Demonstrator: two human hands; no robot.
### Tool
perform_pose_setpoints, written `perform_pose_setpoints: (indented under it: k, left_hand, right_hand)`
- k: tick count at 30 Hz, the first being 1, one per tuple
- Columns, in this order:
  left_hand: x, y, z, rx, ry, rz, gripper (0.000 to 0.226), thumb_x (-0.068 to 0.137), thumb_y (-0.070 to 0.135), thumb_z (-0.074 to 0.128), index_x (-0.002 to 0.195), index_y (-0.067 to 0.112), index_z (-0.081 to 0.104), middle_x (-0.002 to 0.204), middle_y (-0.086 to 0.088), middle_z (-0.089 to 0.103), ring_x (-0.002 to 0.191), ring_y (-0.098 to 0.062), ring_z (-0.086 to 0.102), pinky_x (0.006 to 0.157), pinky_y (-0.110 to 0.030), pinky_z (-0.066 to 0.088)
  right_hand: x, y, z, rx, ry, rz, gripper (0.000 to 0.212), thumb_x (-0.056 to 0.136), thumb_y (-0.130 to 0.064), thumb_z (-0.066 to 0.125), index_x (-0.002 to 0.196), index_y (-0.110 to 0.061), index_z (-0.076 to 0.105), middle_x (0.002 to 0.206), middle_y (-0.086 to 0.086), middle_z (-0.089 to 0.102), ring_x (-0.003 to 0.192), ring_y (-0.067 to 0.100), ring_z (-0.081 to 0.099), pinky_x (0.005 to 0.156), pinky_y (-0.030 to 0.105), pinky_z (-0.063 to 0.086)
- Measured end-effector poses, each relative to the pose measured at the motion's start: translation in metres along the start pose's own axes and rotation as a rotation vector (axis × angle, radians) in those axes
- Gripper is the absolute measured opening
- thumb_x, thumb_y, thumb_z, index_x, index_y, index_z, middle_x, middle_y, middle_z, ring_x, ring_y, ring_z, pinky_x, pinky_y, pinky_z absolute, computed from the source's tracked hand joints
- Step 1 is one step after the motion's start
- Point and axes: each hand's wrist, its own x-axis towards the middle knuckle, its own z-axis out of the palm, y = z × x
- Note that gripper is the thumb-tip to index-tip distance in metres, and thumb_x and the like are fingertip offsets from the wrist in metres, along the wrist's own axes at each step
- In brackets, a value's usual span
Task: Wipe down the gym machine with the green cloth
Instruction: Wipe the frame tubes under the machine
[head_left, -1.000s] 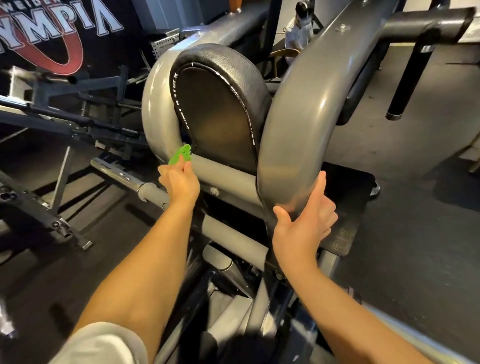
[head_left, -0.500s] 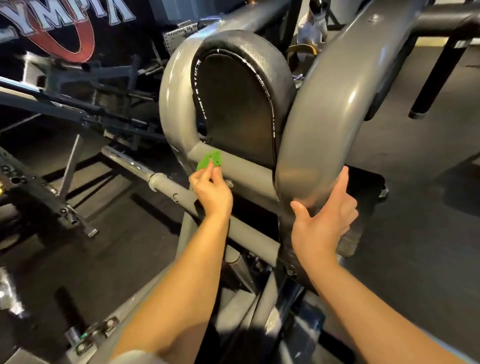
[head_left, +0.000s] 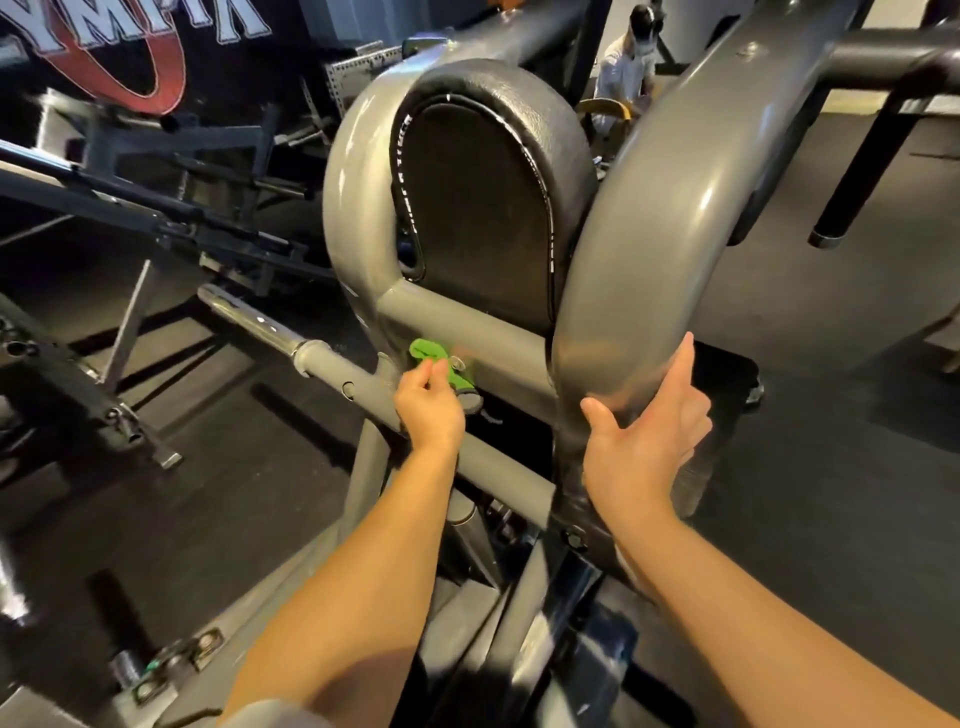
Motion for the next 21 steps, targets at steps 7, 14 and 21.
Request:
perform_pose_setpoints:
  k: [7, 14, 21]
  left_hand:
    - [0.079, 0.033, -0.012, -0.043, 0.194, -0.057, 0.028, 0.100, 0.018, 0.063, 0.125, 0.009, 0.070, 0.122, -0.005, 0.067, 0.108, -0.011, 0.057, 0.107, -0.029, 0.046]
    - [-0.014, -0.003, 0.008, -0.053, 0.029, 0.013, 0.016, 0.103, 0.017, 0.059, 0.111, 0.013, 0.072, 0.103, 0.001, 0.060, 0.082, 0.009, 0.059, 0.076, -0.008, 0.044]
    - [0.001, 0.002, 0.009, -0.190, 0.132, -0.127, 0.020, 0.101, 0.024, 0.063, 0.116, 0.013, 0.071, 0.104, 0.007, 0.069, 0.095, -0.004, 0.064, 0.084, -0.015, 0.050]
  right_hand:
    - [0.002, 0.003, 0.004, -0.009, 0.021, 0.001, 0.109, 0.084, -0.013, 0.082, 0.161, -0.035, 0.007, 0.138, 0.005, 0.038, 0.125, 0.019, 0.028, 0.112, 0.059, 0.032]
    - [0.004, 0.004, 0.004, -0.006, 0.017, 0.017, 0.111, 0.083, -0.014, 0.083, 0.160, -0.039, 0.006, 0.139, 0.003, 0.036, 0.127, 0.019, 0.030, 0.112, 0.059, 0.034]
    - [0.002, 0.006, 0.005, -0.016, 0.014, -0.011, 0.113, 0.082, -0.015, 0.084, 0.160, -0.038, 0.005, 0.134, 0.000, 0.036, 0.117, 0.010, 0.026, 0.110, 0.058, 0.035]
